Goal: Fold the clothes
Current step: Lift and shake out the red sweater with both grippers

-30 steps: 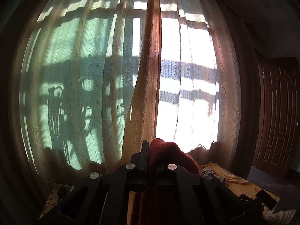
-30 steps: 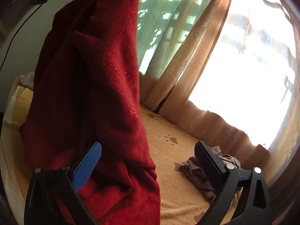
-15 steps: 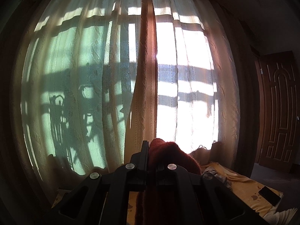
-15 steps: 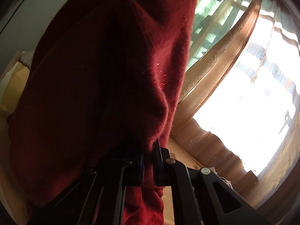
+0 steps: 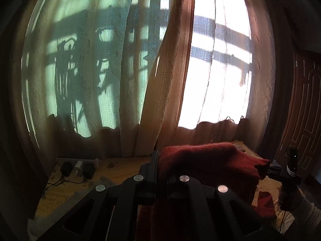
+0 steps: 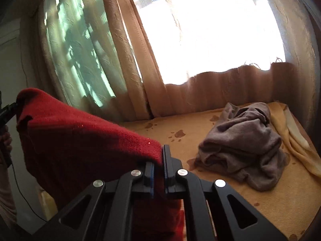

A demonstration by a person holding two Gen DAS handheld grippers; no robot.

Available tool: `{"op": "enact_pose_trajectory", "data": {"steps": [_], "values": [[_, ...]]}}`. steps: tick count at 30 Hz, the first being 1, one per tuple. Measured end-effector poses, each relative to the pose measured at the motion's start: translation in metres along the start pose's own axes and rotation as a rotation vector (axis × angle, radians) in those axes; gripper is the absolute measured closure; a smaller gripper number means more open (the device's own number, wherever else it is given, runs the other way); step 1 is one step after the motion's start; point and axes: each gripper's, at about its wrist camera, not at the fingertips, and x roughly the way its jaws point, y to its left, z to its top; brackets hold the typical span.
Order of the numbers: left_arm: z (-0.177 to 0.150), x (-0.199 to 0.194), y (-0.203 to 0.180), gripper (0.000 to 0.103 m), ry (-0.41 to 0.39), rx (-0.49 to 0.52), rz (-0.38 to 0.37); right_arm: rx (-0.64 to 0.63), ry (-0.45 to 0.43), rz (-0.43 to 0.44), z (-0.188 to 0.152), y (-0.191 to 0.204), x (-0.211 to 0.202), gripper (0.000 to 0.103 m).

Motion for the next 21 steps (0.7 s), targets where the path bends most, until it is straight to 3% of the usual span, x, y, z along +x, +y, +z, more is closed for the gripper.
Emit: {"op": "enact_pose_trajectory", "data": {"steps": [2, 3, 4, 6, 8, 10, 16, 21], "values": [[-0.034, 0.059, 0.014, 0.097, 0.155, -0.050, 0.030, -0.052, 0.133, -0.103, -0.016, -0.009, 0.042, 0.092], [-0.050, 0.084, 0.019, 0.097, 0.217, -0.061, 0.047, -0.048, 0.166, -0.099, -0.024, -0.013, 0.050, 0.088], [-0.063, 0.100, 0.024, 0.097, 0.257, -0.067, 0.059, -0.045, 0.199, -0.094, -0.032, -0.017, 0.058, 0.077], [-0.086, 0.131, 0.032, 0.097, 0.328, -0.081, 0.075, -0.053, 0.238, -0.089, -0.041, -0.020, 0.068, 0.071], [-0.093, 0.143, 0.041, 0.097, 0.345, -0.104, 0.074, -0.079, 0.241, -0.088, -0.042, -0.018, 0.070, 0.059], [-0.093, 0.149, 0.050, 0.097, 0.345, -0.126, 0.077, -0.105, 0.211, -0.092, -0.041, -0.014, 0.060, 0.001], [-0.086, 0.164, 0.064, 0.097, 0.353, -0.150, 0.065, -0.185, 0.124, -0.069, -0.028, -0.002, 0.054, 0.000], [-0.083, 0.176, 0.066, 0.097, 0.359, -0.155, 0.058, -0.264, 0.225, -0.042, -0.028, 0.000, 0.080, 0.002]]}}
